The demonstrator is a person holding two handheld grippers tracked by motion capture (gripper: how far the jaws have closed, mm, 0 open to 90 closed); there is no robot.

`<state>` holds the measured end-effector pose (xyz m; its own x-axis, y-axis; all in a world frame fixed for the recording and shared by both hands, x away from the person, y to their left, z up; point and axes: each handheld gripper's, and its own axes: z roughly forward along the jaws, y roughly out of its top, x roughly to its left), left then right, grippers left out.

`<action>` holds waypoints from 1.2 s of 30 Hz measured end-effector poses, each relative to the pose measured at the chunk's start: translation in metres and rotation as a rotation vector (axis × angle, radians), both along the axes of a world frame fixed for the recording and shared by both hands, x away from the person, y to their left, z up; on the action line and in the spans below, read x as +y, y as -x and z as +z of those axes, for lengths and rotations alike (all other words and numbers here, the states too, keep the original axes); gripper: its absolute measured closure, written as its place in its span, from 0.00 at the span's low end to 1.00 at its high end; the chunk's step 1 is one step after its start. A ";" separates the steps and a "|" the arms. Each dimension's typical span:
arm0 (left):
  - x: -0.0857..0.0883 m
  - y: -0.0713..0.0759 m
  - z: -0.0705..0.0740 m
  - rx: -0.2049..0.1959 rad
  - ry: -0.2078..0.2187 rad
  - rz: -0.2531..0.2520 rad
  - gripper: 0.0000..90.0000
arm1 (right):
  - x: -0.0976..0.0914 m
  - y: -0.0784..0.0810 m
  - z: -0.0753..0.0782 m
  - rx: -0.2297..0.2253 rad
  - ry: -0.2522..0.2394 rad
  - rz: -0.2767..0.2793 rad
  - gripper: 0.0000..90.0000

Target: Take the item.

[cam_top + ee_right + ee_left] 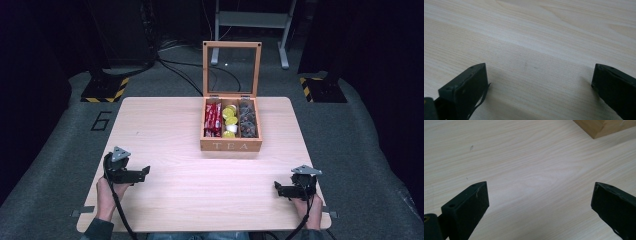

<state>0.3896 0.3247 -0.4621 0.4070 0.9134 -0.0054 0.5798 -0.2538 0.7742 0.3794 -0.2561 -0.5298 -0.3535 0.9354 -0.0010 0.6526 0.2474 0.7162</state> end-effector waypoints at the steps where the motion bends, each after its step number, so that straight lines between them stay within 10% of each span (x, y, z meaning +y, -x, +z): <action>1: -0.002 -0.001 0.001 -0.007 0.005 0.000 0.02 | 0.000 0.000 0.000 0.001 0.000 0.000 0.00; 36: -0.057 -0.051 0.042 -0.043 -0.050 -0.155 0.04 | 0.000 -0.001 0.000 -0.002 0.000 -0.003 0.00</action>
<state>0.4408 0.2675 -0.4205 0.5422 0.8381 0.0591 0.4969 -0.3766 0.7818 0.3802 -0.2563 -0.5299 -0.3504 0.9366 -0.0014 0.6519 0.2450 0.7176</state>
